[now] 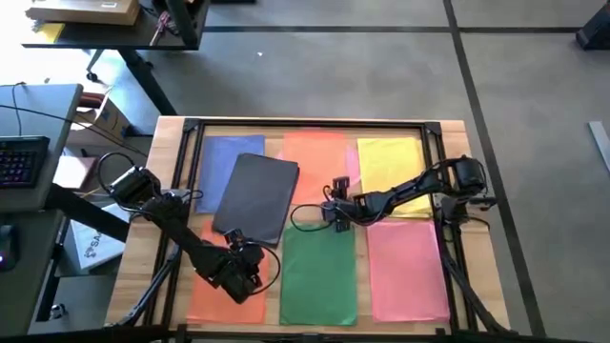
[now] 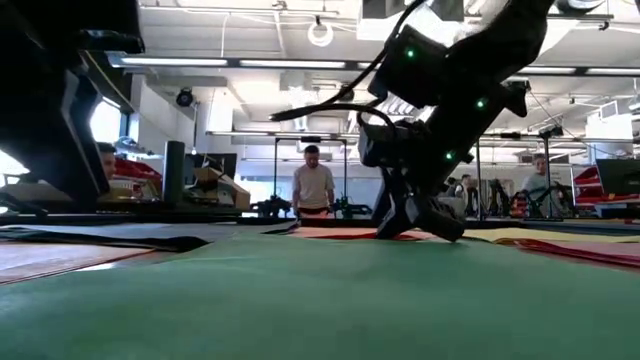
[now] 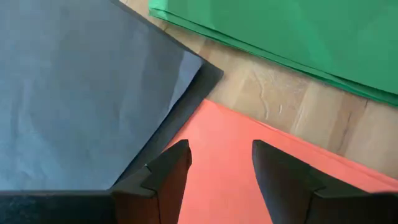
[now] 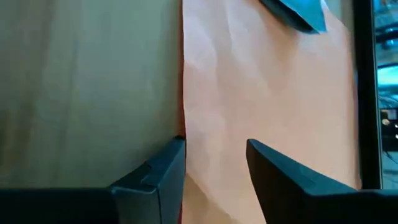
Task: Organize paper
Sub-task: Stack the top orange paper on the bottom orange paper
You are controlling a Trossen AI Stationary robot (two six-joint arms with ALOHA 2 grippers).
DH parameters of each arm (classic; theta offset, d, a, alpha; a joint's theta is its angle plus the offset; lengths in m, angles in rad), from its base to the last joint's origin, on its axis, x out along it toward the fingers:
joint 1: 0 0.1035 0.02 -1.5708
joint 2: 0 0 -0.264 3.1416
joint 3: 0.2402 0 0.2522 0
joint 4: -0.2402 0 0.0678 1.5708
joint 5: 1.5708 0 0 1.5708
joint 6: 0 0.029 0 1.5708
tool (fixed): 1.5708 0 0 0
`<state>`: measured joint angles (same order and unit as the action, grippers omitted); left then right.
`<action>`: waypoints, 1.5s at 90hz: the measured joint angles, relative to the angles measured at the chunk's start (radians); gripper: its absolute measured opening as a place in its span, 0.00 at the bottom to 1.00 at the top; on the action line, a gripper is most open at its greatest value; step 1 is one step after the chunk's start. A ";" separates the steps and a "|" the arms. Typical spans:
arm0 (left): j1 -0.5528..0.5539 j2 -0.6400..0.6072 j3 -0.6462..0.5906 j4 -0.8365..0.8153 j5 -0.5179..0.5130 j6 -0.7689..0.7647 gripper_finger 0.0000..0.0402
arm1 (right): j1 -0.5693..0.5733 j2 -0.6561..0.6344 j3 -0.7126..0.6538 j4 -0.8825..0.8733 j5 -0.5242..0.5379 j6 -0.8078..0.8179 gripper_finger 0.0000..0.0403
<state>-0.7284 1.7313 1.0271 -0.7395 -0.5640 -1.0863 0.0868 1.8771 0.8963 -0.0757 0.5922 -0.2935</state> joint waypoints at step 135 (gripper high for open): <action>0.375 0.001 -0.063 0.817 -0.043 1.113 0.41 | 0.124 -0.348 -0.003 -0.180 -0.246 0.234 0.00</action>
<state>-0.3531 1.7325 0.9643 0.0773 -0.6066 0.0267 0.2111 1.5288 0.8932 -0.2558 0.3465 -0.0596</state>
